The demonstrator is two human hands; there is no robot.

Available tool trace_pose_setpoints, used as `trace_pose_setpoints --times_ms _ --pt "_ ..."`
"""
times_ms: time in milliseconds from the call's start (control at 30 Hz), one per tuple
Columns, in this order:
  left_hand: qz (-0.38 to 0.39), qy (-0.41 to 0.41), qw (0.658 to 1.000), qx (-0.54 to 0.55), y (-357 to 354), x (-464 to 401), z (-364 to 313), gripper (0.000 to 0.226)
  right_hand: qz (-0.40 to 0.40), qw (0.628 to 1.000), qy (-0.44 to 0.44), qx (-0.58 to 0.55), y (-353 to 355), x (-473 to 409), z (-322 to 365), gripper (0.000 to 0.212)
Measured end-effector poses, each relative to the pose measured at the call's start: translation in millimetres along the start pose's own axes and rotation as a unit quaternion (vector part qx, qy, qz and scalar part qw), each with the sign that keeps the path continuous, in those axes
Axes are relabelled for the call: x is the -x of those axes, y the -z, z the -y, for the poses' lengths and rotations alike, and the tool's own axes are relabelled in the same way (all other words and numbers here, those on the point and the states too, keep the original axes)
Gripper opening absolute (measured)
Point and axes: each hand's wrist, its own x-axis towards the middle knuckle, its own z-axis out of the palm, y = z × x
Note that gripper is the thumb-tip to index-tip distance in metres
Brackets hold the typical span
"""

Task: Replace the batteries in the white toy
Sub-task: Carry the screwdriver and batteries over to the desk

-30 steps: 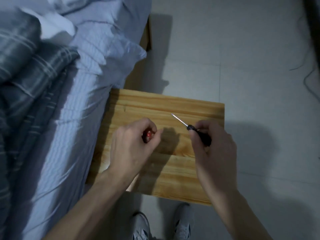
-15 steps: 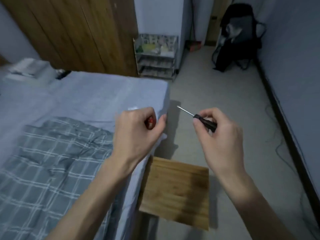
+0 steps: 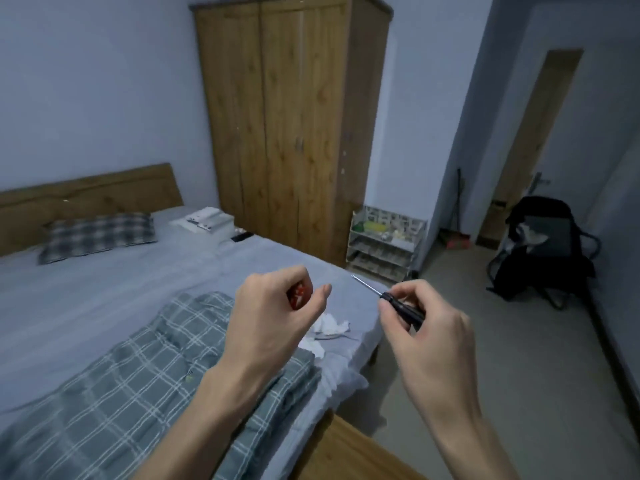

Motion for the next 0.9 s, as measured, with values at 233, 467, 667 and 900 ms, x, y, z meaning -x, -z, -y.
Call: trace_pose_setpoints --times_ms 233,467,667,900 --pt "-0.108 0.07 0.99 -0.056 77 63 -28 0.019 0.111 0.988 0.074 -0.08 -1 17 52 0.011" --pt "-0.188 0.128 0.961 -0.157 192 154 -44 0.018 0.221 0.948 0.136 -0.182 -34 75 141 0.007" --pt "-0.277 0.19 0.903 -0.268 324 259 -60 0.016 0.294 0.89 0.209 -0.279 -70 171 263 0.006" --pt "-0.346 0.267 0.82 -0.37 501 407 -76 0.014 0.383 0.812 0.262 -0.354 -118 326 432 0.006"
